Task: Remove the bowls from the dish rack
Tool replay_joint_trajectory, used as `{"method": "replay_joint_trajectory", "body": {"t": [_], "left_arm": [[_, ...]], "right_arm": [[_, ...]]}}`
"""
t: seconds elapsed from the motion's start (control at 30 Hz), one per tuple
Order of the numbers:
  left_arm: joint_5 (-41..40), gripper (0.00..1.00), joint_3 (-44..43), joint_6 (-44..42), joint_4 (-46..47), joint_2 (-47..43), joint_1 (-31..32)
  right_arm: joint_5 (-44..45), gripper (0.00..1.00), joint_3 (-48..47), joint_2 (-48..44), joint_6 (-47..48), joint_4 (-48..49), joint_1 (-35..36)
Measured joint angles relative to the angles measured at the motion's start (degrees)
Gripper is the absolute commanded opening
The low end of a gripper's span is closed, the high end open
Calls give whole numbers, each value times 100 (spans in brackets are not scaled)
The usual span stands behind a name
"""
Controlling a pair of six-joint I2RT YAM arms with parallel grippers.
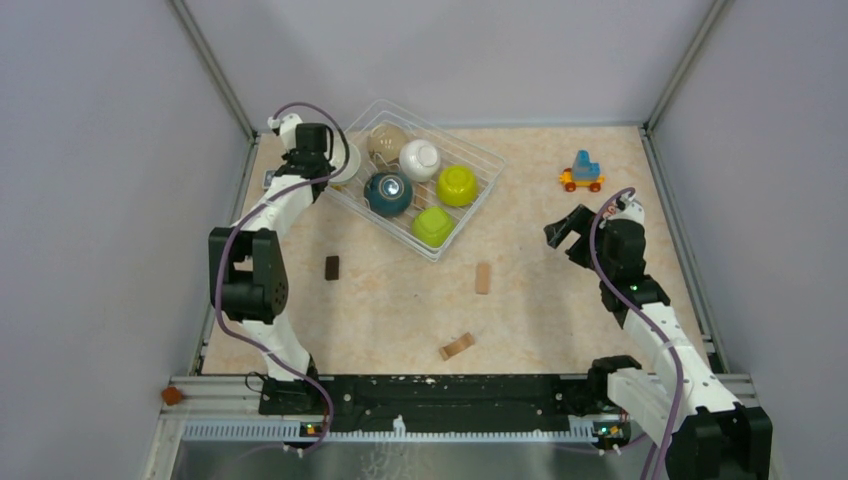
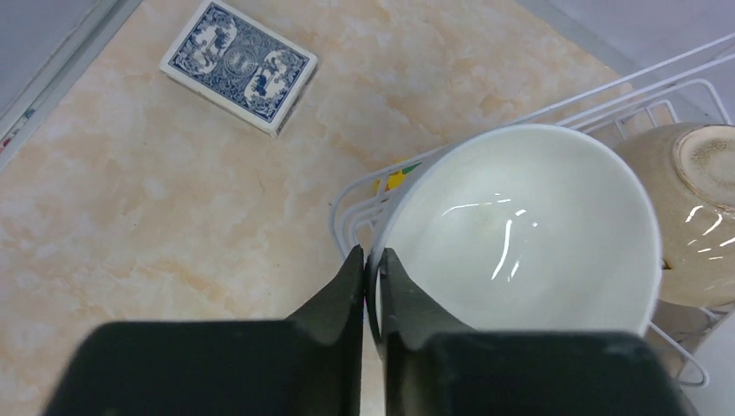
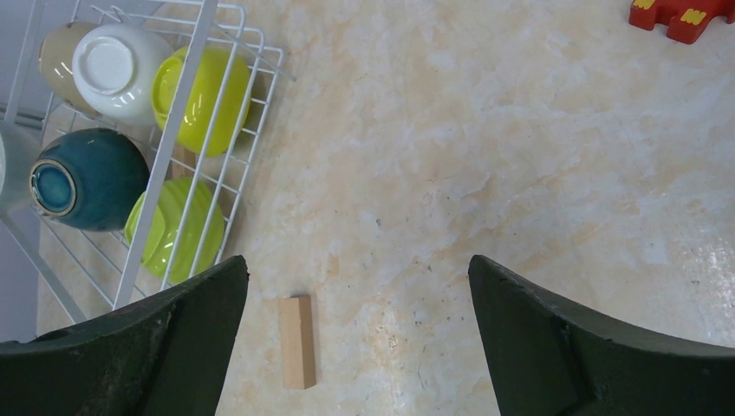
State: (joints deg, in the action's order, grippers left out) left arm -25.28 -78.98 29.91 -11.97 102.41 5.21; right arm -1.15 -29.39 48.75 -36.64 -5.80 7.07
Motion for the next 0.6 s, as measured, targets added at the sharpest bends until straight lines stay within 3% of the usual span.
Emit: {"method": "replay_joint_trajectory", "body": {"t": [0.03, 0.37, 0.6], "left_arm": [[-4, 0, -2, -9, 15, 15, -7], [201, 0, 4, -66, -11, 20, -44], [1036, 0, 538, -20, 299, -627, -52]], "right_arm": [[0, 97, 0, 2, 0, 0, 0], [-2, 97, 0, 4, -2, 0, 0], [-4, 97, -127, 7, 48, -94, 0]]}}
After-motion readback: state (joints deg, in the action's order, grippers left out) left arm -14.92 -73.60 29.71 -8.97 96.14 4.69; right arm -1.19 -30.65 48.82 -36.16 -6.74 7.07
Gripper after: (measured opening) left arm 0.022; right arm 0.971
